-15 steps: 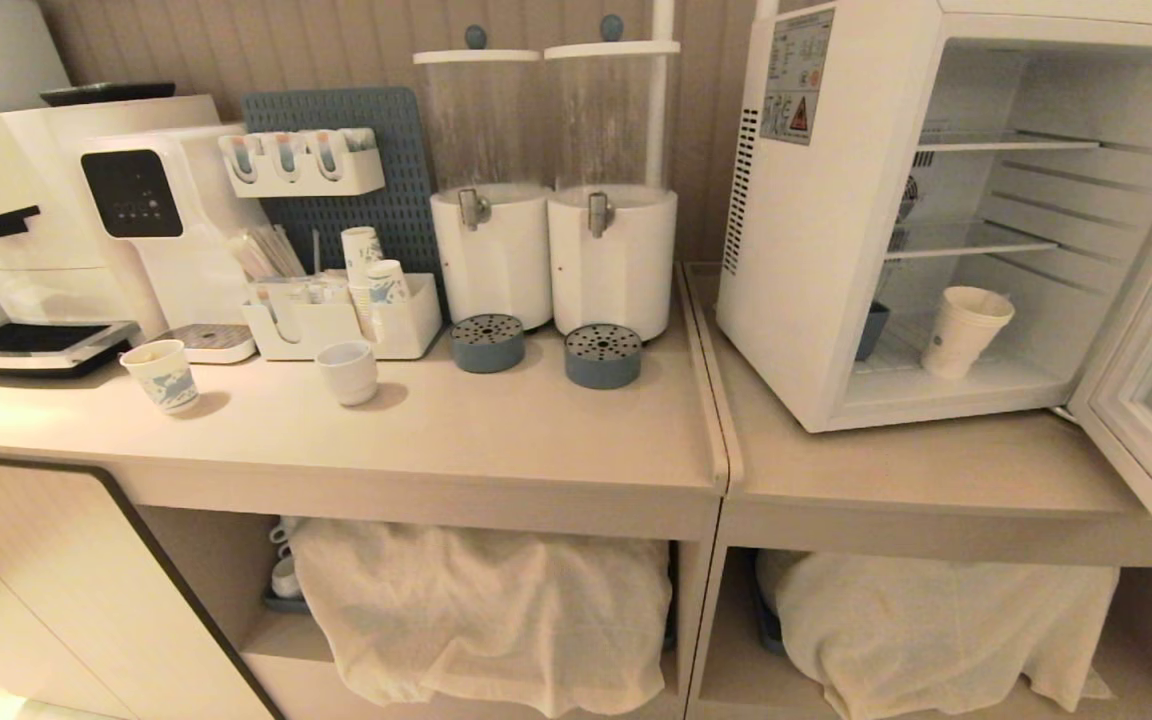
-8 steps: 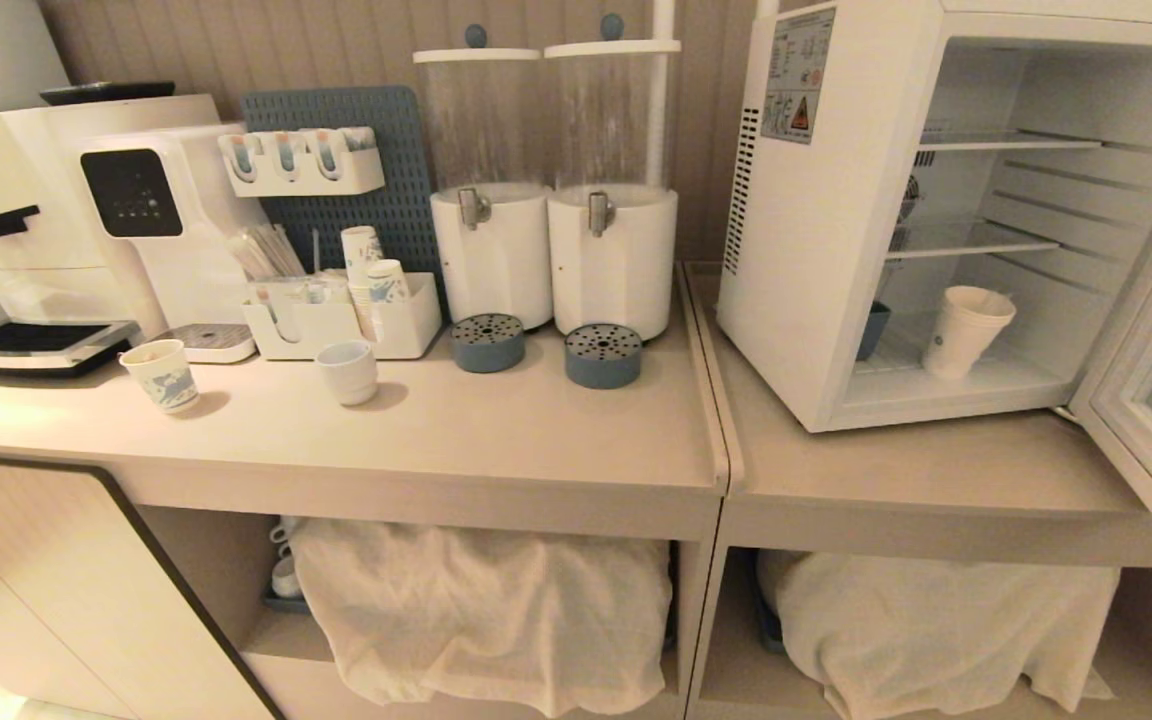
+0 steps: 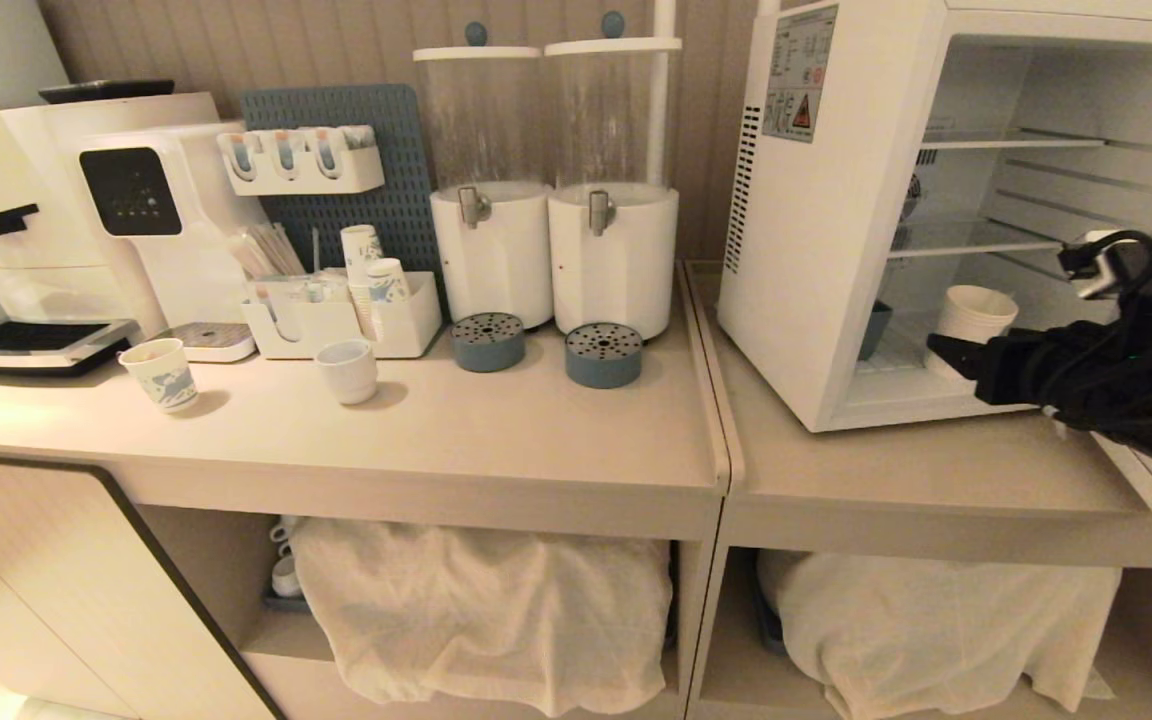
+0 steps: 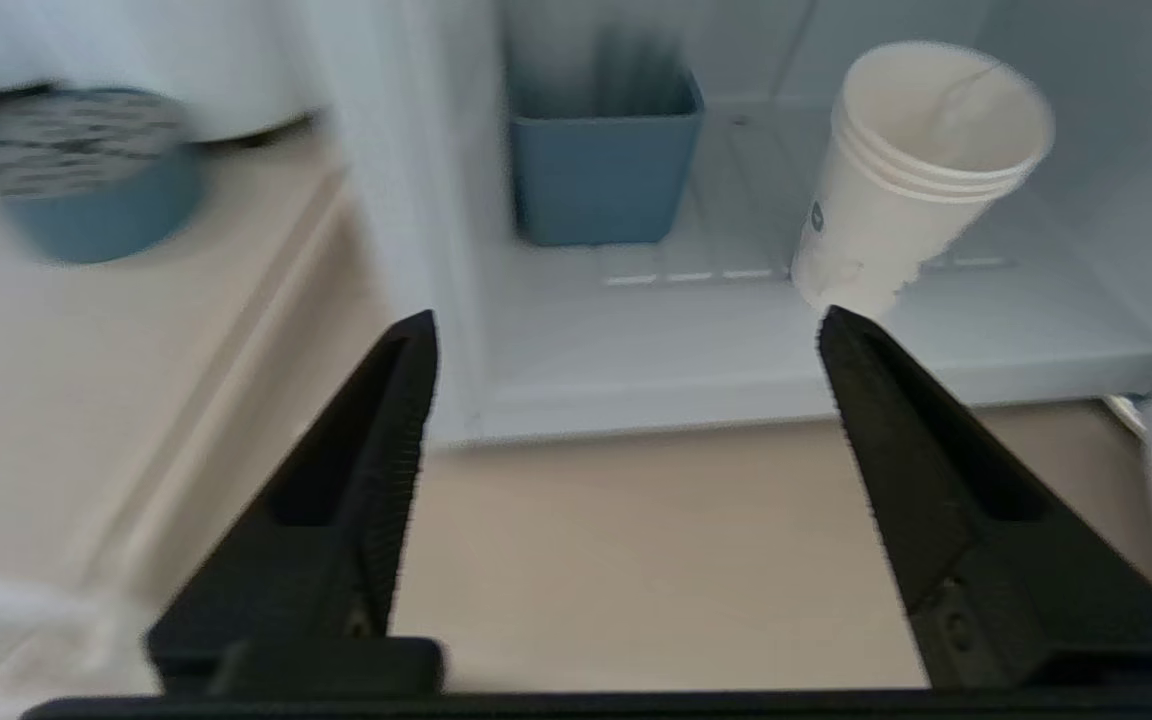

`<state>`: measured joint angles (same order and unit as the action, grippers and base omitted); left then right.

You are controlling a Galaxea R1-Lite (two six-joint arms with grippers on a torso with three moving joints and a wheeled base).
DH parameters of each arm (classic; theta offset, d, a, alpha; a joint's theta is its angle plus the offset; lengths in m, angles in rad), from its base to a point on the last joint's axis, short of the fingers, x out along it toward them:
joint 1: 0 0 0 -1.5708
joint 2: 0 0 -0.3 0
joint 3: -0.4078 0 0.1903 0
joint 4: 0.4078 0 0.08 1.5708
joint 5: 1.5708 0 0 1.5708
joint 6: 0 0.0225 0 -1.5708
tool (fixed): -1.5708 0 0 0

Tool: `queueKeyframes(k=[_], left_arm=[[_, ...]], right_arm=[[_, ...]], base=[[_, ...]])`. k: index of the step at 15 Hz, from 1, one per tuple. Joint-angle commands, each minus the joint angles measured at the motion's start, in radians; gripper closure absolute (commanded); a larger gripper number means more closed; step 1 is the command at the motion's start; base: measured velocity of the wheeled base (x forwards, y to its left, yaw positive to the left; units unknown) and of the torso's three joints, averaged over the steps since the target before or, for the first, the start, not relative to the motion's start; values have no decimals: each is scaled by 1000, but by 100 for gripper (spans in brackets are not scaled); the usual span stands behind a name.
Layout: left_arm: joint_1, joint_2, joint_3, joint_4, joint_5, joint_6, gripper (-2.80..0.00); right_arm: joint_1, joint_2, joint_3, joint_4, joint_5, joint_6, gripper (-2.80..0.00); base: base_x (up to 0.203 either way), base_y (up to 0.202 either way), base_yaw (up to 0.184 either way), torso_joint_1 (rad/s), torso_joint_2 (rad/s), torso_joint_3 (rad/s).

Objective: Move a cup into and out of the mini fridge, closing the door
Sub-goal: Take the paper cup out of the freezer

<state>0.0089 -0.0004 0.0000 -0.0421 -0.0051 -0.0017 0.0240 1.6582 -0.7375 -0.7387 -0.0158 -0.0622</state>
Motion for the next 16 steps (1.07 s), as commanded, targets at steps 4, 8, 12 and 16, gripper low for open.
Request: queueKeyframes(k=[4,8,12,16], left_arm=[[0,0,14,-1,1,0,-280],[0,0,14,0,1,2,-280],[0,0,15,-2,-1,-1,-280],[0,0,15,-2,1,-1,-280]], right_arm=[[-65,262,-77,-148,-63,2,-280],[-122,273,-42,-239,-64,4,-280],[-152,317,-66,-248,-59,4,-280],[-162,385,-138,-245,-59,7,-280]], base=[[0,0,0,0,0,0],[0,0,0,0,0,0],[0,0,0,0,0,0],[0,0,0,0,0,0]])
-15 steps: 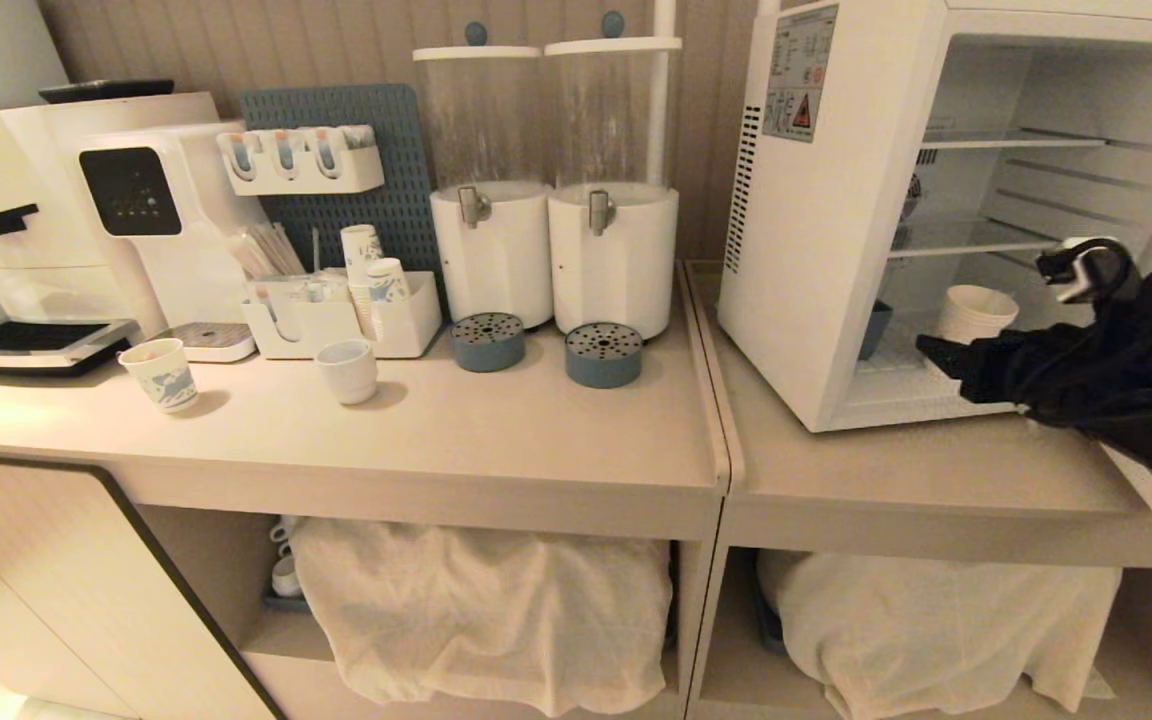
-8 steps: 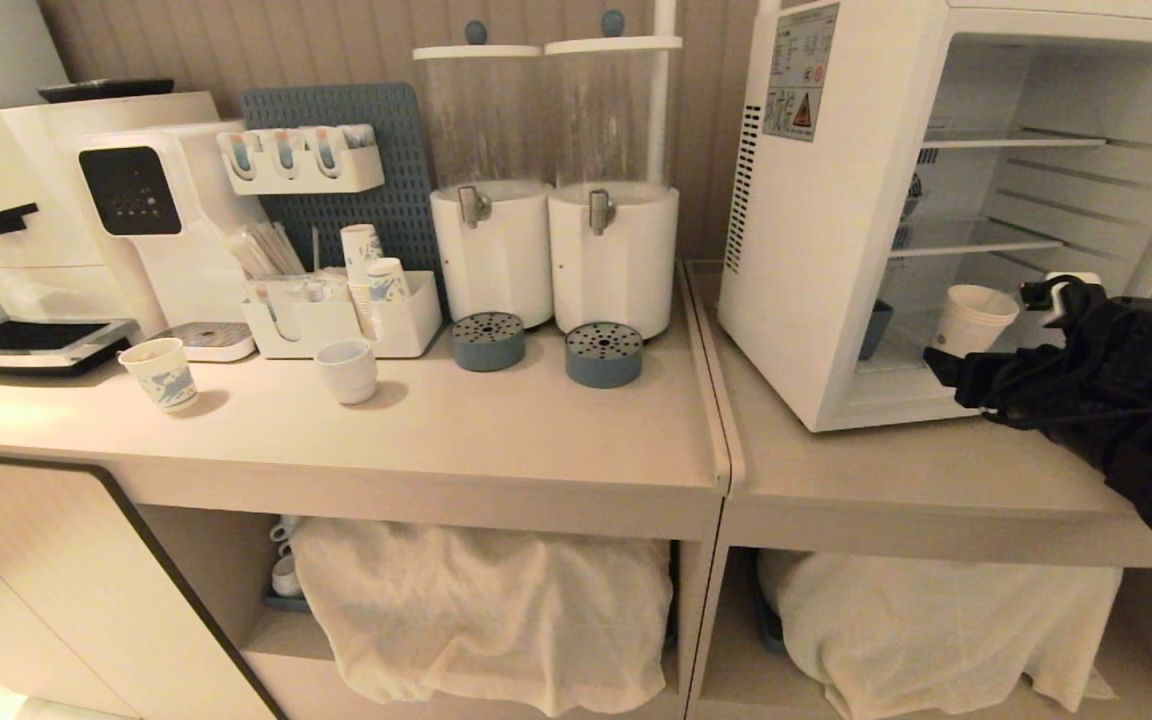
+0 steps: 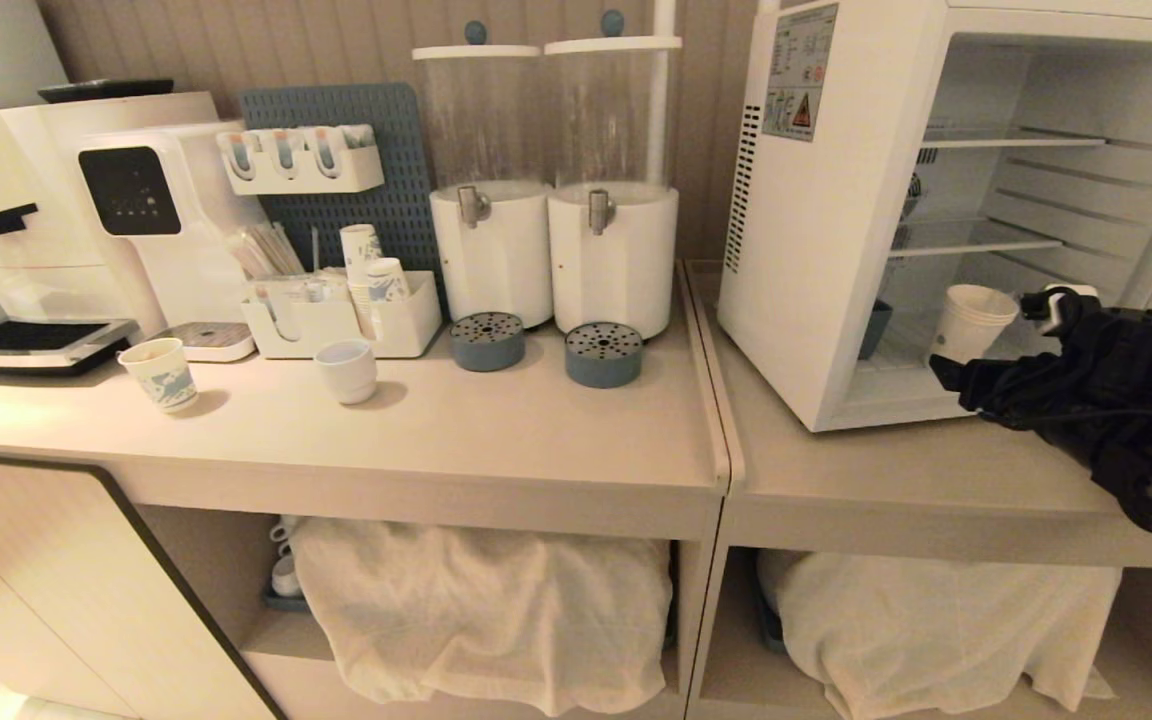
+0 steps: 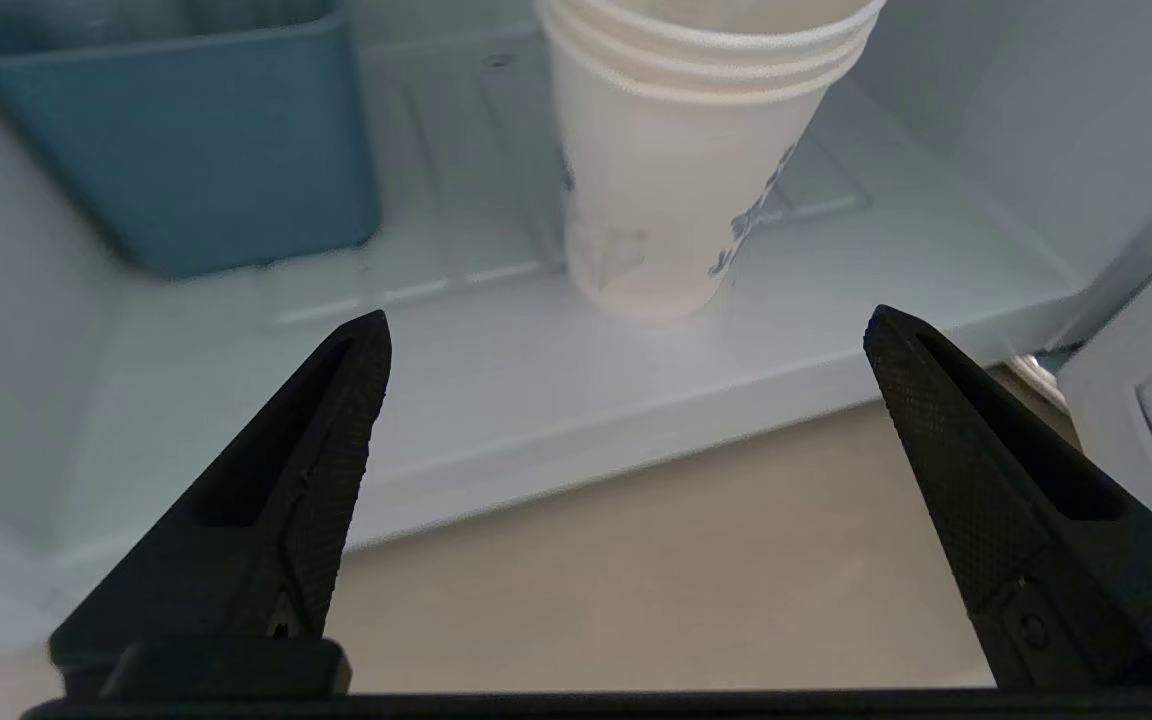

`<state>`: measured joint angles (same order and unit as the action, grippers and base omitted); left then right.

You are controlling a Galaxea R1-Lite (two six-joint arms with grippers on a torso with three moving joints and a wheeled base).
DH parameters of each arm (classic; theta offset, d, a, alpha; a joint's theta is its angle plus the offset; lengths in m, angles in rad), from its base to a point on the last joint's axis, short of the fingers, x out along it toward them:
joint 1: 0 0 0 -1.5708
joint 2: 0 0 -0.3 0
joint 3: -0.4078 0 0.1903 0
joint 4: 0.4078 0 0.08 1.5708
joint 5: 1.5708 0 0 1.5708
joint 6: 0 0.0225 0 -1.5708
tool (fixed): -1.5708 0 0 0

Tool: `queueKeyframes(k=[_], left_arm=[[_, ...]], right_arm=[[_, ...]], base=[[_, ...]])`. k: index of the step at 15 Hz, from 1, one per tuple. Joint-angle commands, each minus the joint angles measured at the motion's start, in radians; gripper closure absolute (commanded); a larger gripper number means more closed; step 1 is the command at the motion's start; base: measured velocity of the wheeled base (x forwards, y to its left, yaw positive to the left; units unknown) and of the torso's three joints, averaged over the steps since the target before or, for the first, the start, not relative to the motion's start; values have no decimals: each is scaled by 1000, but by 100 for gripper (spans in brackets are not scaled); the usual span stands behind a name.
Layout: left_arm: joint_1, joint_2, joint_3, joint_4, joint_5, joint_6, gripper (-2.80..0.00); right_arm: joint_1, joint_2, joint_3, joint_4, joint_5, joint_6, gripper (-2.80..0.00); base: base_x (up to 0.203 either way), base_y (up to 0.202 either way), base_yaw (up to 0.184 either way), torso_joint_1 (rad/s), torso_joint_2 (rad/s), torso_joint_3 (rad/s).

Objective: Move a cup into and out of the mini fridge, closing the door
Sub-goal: Take the paper cup out of the freezer

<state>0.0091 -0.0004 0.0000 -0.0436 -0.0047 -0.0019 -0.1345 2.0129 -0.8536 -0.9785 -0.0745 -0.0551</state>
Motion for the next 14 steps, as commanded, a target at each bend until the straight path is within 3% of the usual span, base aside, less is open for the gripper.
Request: queueKeyframes(k=[1,14], left_arm=[[0,0,15,-2,0,0,-280],[0,0,15,-4,0,-1,-280]], right_arm=[[-7,39,-32,-3,1,0,-280],[-29,160,-233,65,13,5,-280]], base=[[0,0,0,0,0,0],[0,0,0,0,0,0]])
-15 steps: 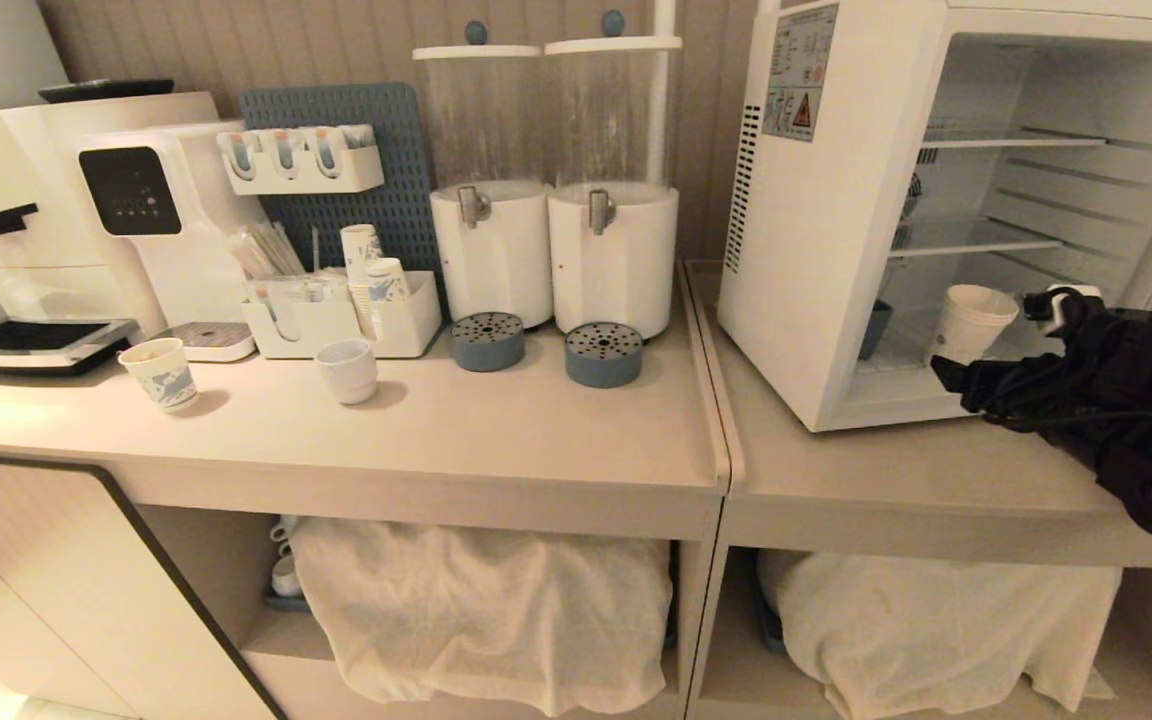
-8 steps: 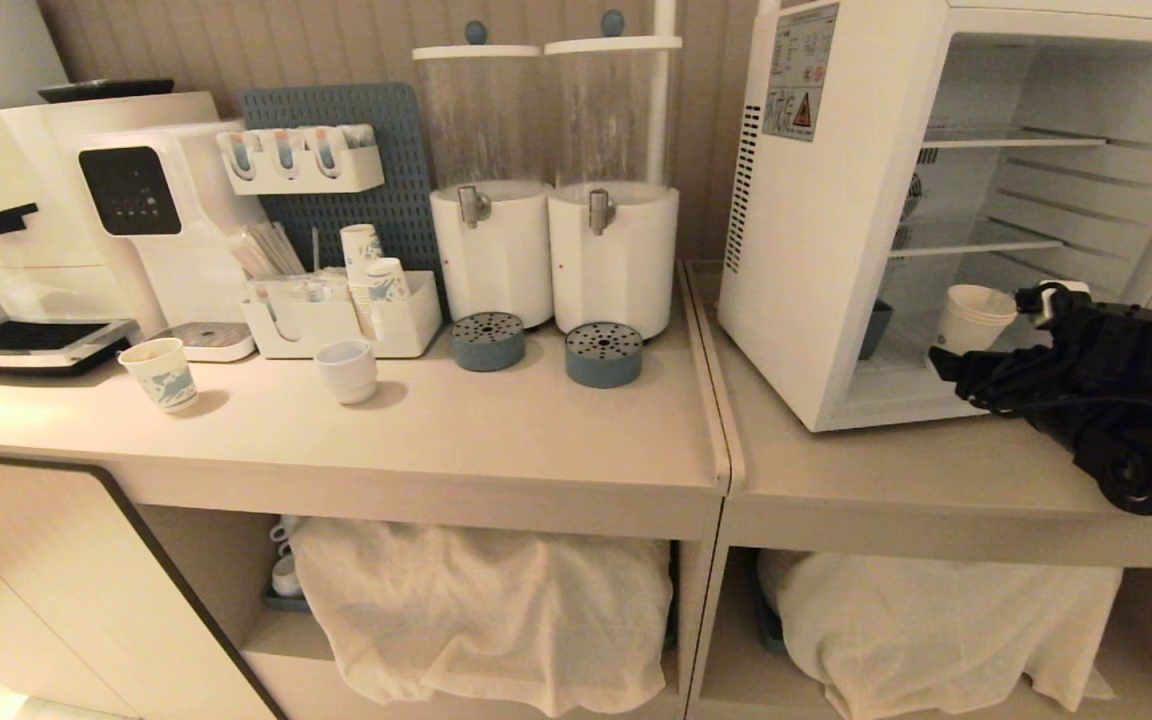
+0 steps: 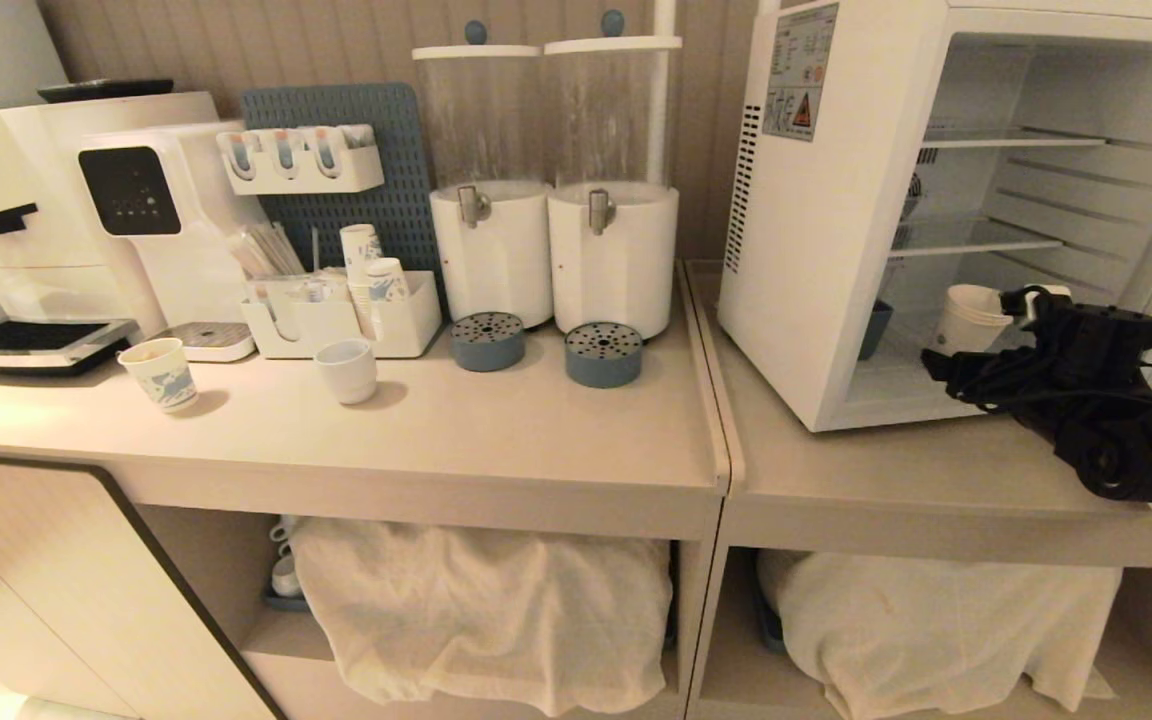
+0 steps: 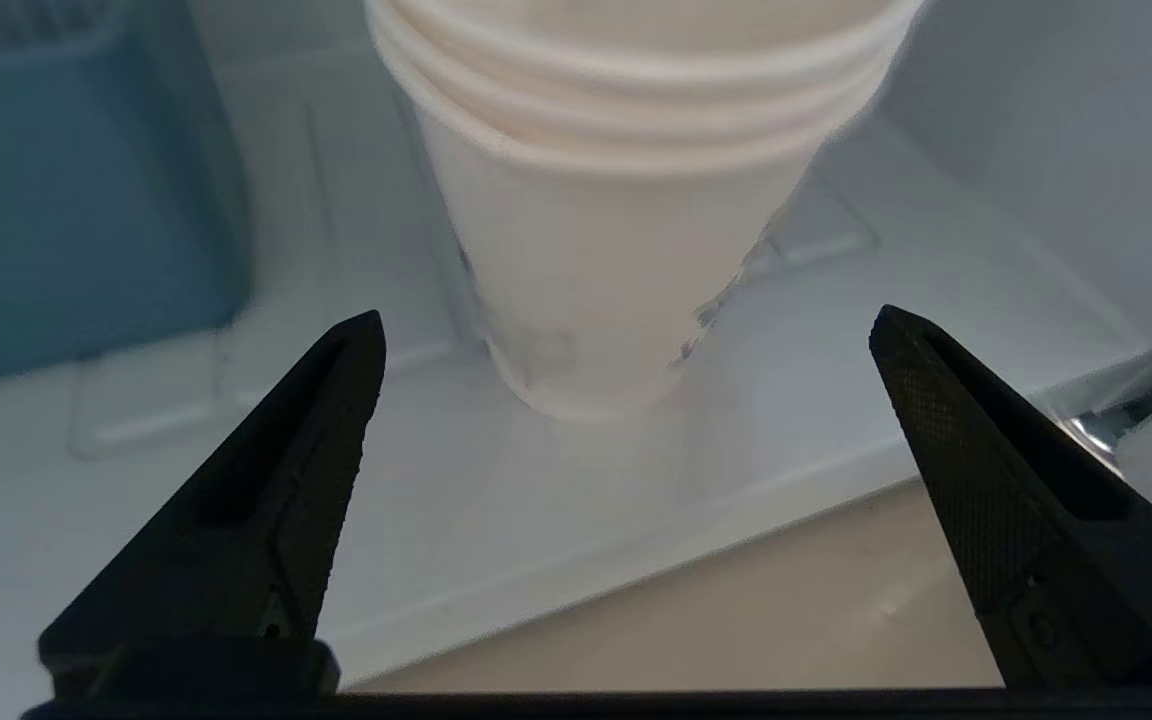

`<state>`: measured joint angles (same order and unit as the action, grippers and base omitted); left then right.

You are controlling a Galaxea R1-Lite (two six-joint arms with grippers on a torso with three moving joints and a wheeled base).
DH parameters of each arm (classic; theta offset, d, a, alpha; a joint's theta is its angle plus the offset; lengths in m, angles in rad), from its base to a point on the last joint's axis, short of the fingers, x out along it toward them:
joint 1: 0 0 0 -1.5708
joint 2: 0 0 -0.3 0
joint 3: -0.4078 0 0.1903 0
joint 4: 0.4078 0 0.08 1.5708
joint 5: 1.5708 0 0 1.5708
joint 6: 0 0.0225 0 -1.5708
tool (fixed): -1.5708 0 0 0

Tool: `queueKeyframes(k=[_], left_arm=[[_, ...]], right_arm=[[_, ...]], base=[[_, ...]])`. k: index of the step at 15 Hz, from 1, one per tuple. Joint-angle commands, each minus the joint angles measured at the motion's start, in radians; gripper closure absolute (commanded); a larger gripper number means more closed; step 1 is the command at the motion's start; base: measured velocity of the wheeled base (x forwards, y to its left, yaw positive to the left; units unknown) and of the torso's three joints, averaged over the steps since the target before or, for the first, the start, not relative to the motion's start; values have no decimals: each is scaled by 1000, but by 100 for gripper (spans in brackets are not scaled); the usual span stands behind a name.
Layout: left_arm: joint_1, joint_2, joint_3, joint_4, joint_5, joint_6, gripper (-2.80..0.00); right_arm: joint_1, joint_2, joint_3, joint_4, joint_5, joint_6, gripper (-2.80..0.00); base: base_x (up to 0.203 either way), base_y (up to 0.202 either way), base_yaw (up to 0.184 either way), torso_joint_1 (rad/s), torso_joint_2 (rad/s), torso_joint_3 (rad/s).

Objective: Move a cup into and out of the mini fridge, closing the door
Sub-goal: Take the paper cup out of the freezer

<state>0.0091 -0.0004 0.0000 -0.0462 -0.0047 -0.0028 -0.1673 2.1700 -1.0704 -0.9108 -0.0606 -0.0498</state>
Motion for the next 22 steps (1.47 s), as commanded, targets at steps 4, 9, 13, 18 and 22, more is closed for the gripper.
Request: queueKeyframes(k=[4,9,13,18,22], left_arm=[[0,0,15,-1,0,0,-280],[0,0,15,-1,0,0,-280],[0,0,15,0,-1,1,-280],[0,0,15,2,-1,3,-280],[0,0,15,1,-1,6,-280]], right_arm=[[5,19,-82,49,4,-1,-280],[3,57,-136,51,28,-3,-280],[3,88,-155,50,28,-7,0],[3,78,-132,52,49,-5,0],[3,31,-76,59,79,-1,0]], base=[[0,0,0,0,0,0],[0,0,0,0,0,0],[0,0,0,0,0,0],[0,0,0,0,0,0],[0,0,0,0,0,0]])
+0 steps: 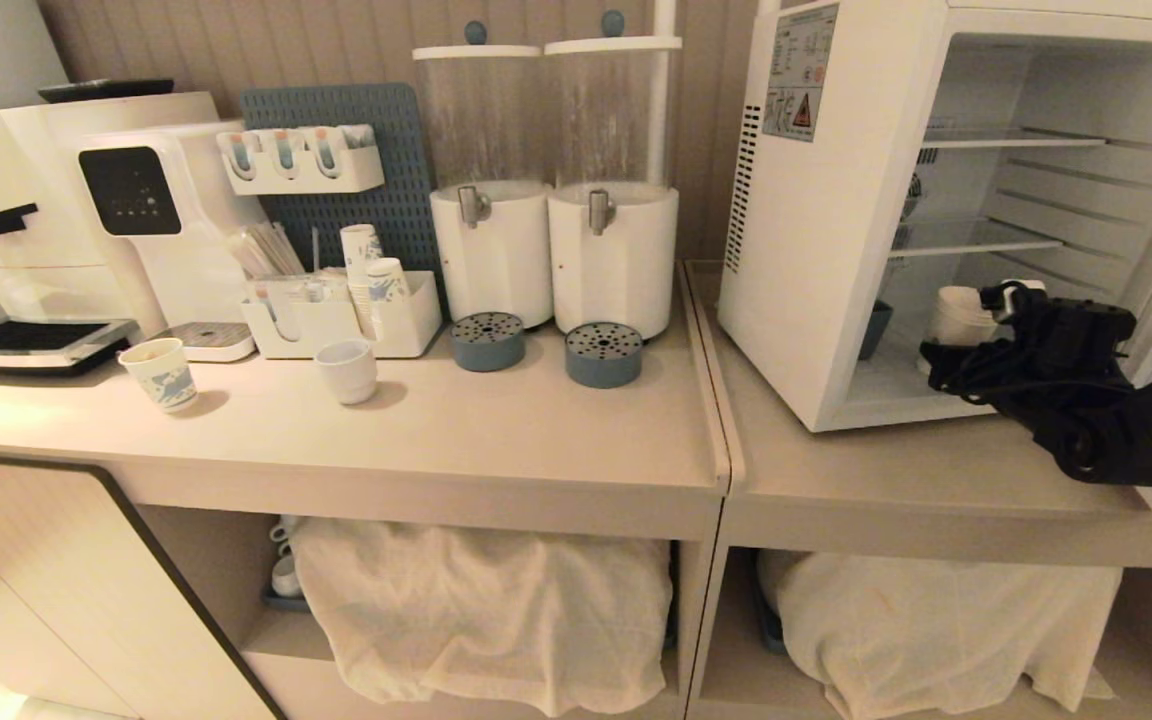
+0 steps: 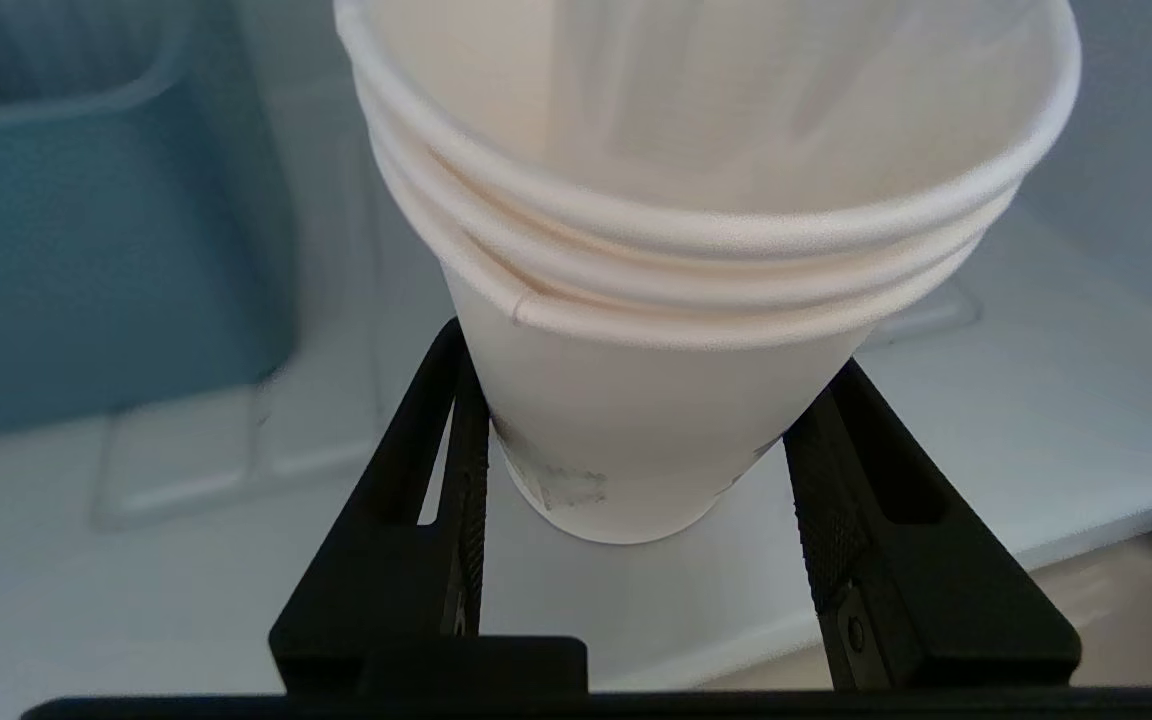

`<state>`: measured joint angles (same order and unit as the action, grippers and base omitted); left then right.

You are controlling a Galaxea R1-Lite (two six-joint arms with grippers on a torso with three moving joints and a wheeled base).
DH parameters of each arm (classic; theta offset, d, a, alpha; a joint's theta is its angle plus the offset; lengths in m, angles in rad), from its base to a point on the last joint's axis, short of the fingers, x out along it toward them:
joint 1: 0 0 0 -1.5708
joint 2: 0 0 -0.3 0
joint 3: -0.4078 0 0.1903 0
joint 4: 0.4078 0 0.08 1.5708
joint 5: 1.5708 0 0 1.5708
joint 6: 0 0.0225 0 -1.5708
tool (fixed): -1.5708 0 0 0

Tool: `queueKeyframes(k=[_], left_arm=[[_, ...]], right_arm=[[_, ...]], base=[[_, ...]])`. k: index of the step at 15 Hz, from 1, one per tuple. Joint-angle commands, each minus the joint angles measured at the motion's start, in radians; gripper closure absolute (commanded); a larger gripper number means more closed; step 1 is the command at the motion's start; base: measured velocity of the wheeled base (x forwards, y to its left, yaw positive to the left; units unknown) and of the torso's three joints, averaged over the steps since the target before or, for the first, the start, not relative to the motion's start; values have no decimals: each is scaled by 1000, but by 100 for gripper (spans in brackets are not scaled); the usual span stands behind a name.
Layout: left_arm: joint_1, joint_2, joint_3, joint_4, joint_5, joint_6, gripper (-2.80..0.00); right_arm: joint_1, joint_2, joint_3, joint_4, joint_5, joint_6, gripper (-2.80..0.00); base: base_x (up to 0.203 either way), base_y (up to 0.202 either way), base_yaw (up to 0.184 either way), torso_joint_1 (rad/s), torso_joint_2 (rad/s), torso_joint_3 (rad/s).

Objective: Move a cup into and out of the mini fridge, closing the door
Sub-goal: Take the paper cup out of the freezer

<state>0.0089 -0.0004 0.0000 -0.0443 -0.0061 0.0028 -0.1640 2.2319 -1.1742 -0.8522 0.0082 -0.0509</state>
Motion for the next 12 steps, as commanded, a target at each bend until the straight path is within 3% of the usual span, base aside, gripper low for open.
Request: queueKeyframes(k=[1,3,10,12], left_arm=[[0,0,15,-2,0,2,-280],[0,0,15,-2,0,3,-280],[0,0,15,-2,1,2,-280],[0,0,15,-2,0,0,-280]], right_arm=[[-1,-79,80,5,45,2,0],[-3,-149,171,-1,82,9,0],[-3,-356,379,-24,95,12,0],[-1,-485,462,-15,136,12,0]], base=[[0,0,0,0,0,0],[0,0,0,0,0,0],[0,0,0,0,0,0],[0,0,0,0,0,0]])
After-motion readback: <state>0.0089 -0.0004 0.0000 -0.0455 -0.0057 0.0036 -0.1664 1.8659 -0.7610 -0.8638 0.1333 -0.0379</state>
